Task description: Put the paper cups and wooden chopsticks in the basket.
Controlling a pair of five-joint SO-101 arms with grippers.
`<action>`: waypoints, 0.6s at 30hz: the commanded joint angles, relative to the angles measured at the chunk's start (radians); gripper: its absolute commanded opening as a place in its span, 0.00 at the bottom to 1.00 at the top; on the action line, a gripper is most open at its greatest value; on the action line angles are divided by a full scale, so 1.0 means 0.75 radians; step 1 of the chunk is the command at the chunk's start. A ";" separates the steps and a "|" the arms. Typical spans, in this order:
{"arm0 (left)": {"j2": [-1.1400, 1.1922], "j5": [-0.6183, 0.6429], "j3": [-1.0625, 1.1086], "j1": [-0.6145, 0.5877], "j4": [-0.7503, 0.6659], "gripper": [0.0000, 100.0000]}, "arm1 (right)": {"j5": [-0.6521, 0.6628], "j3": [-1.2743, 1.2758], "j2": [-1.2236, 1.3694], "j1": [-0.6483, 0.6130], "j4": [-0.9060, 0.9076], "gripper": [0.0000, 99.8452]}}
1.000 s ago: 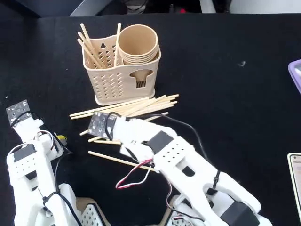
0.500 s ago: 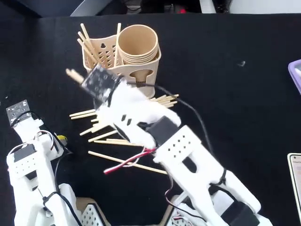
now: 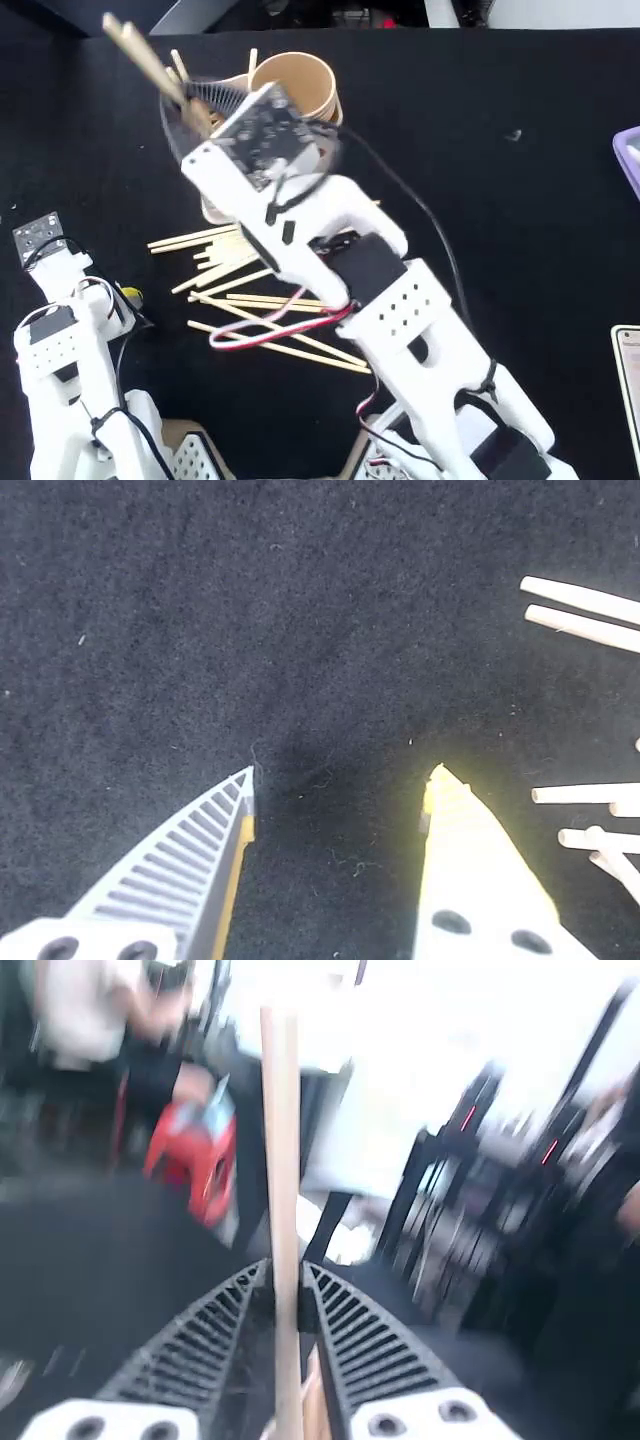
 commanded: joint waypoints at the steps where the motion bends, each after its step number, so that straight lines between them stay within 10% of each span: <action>1: -0.025 0.006 -0.013 0.013 -0.008 0.27 | -0.010 -0.073 0.071 0.037 -0.256 0.01; 18: -0.025 0.006 -0.013 0.013 -0.006 0.27 | -0.010 -0.347 0.535 0.102 -0.409 0.01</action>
